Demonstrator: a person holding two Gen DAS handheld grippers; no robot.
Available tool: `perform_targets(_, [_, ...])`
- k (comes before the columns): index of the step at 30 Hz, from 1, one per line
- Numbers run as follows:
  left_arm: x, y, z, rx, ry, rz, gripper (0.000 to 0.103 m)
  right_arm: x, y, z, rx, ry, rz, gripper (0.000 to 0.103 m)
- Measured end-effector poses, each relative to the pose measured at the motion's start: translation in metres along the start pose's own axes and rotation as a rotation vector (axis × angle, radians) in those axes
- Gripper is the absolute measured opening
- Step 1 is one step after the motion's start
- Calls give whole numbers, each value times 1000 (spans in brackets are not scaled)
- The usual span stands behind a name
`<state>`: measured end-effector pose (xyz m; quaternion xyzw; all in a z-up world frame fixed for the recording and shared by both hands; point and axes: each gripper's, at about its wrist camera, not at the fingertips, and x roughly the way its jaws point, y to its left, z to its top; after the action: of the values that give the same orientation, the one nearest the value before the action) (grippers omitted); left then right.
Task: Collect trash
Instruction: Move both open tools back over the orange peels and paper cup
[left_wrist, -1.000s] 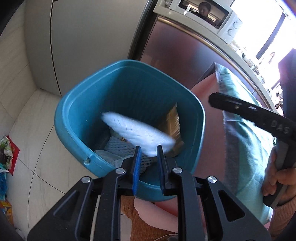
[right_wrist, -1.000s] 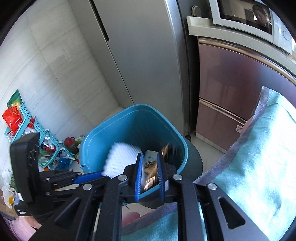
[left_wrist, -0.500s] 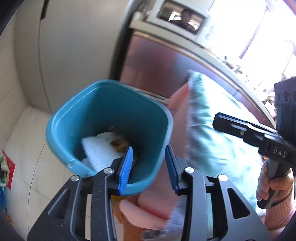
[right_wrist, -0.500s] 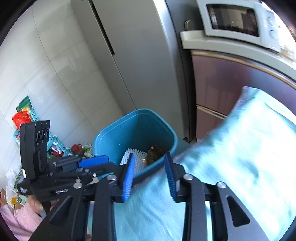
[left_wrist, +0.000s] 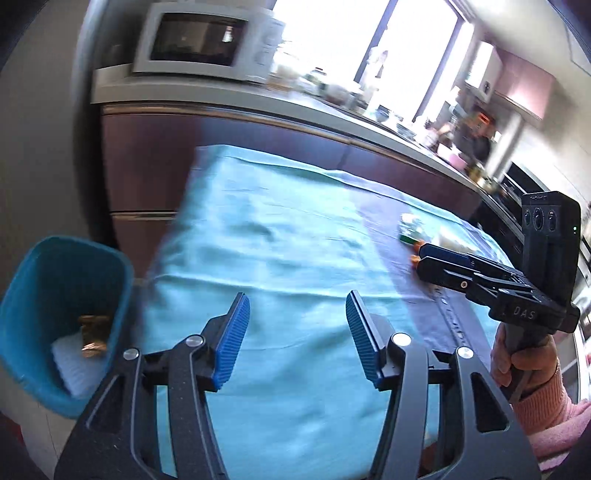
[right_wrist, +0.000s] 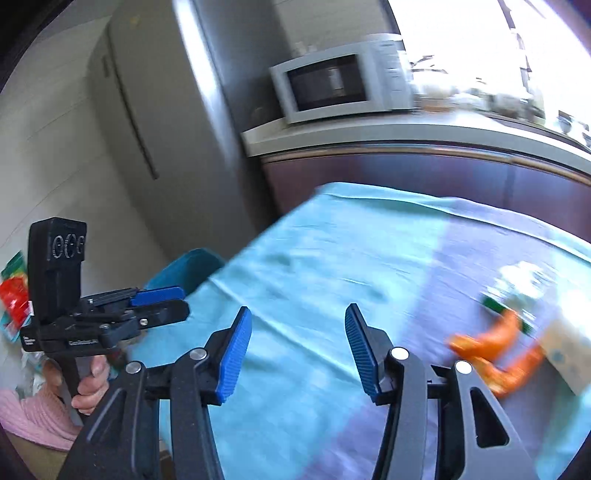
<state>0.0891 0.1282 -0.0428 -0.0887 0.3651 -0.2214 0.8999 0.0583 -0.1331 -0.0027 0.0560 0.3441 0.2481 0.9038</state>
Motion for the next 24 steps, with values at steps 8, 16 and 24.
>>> perform_targets(8, [64,-76,10,111,119,-137,54,-46,-88,-20,193,-67,-198,50])
perform_targets(16, [103,-133,10,191,192,-197,54,-84,-146,-22,266,-159,-357,70])
perform_targets(24, [138,-158,19,189,267,-200,53,-61,-189,-9,271,-61,-341,80])
